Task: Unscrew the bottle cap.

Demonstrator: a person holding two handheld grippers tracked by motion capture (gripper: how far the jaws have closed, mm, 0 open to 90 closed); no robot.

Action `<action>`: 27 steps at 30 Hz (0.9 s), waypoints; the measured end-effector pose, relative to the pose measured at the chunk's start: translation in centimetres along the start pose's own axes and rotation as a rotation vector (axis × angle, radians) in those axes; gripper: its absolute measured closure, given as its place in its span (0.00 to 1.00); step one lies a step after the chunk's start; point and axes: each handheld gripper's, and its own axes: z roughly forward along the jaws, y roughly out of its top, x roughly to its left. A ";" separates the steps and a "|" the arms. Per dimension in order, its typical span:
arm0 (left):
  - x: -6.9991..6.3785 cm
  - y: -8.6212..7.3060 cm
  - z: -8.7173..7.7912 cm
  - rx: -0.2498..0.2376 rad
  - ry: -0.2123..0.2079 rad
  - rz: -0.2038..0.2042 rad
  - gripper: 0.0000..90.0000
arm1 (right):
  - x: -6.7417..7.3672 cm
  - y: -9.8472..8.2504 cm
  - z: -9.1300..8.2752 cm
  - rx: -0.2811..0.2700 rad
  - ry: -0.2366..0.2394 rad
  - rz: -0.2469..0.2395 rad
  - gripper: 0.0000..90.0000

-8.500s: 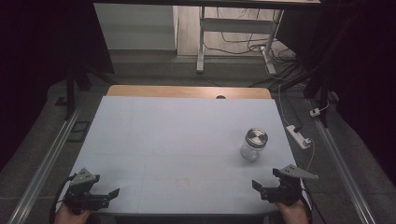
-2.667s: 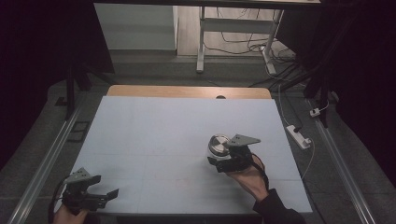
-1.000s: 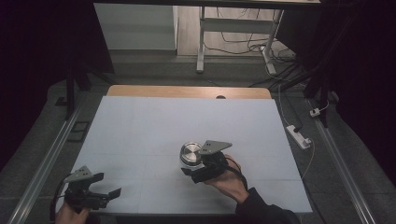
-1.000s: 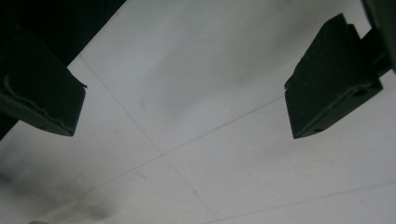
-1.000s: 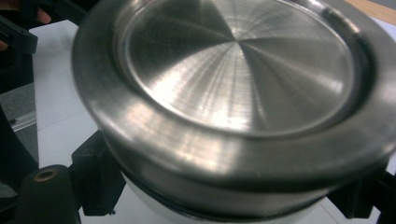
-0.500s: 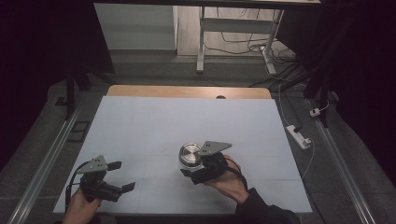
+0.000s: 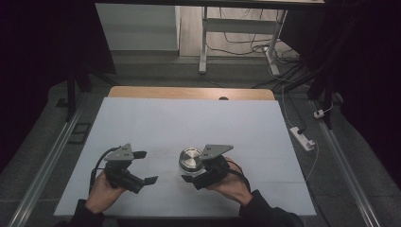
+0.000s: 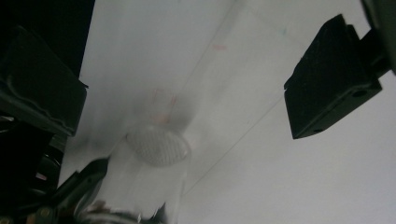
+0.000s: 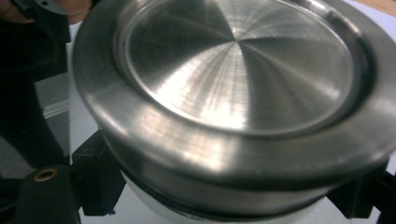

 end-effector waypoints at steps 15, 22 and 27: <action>0.3 5.3 3.9 0.045 -0.260 0.266 0.05 | 0.4 0.1 0.4 0.035 0.110 -0.074 0.17; -0.4 7.4 4.9 0.074 -0.331 0.373 0.14 | 0.8 0.2 0.8 0.058 0.154 -0.108 0.17; -1.1 7.6 5.3 0.088 -0.322 0.402 0.21 | 0.9 0.3 0.9 0.064 0.147 -0.116 0.17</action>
